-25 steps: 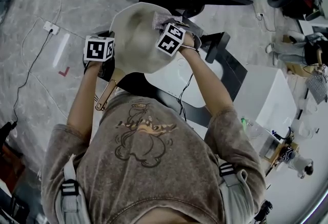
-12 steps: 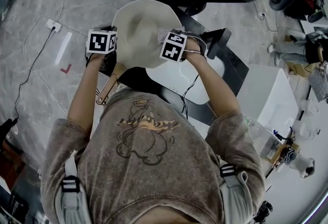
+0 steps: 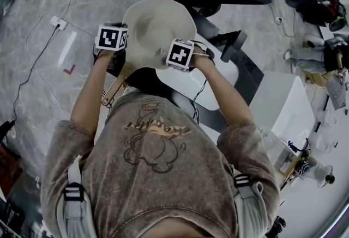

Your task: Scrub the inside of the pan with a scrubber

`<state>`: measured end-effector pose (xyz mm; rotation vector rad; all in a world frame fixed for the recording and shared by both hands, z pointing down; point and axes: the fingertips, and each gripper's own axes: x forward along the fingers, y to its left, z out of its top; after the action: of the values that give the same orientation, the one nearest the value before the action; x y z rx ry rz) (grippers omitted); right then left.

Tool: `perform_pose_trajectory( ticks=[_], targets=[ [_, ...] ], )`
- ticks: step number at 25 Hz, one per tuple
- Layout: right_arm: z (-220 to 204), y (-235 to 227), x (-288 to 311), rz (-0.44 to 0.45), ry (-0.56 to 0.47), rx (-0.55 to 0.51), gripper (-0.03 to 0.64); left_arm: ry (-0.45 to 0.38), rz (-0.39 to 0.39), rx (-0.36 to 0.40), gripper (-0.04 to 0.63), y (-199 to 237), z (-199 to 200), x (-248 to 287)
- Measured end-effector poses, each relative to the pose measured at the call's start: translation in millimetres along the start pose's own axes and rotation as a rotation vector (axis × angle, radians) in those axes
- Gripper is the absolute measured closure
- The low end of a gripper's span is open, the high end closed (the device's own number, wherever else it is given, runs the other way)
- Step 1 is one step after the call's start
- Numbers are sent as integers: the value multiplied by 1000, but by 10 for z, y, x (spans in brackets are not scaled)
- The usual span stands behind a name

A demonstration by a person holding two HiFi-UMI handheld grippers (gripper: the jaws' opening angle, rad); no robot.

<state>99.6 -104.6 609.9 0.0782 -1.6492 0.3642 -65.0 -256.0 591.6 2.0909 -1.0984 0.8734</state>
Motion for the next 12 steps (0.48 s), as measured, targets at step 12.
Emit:
perform_pose_trajectory(
  ticks=[12],
  targets=[
    [656,267,205,247,-139,60,529,0,2,-6,551,-6,-4,7]
  ],
)
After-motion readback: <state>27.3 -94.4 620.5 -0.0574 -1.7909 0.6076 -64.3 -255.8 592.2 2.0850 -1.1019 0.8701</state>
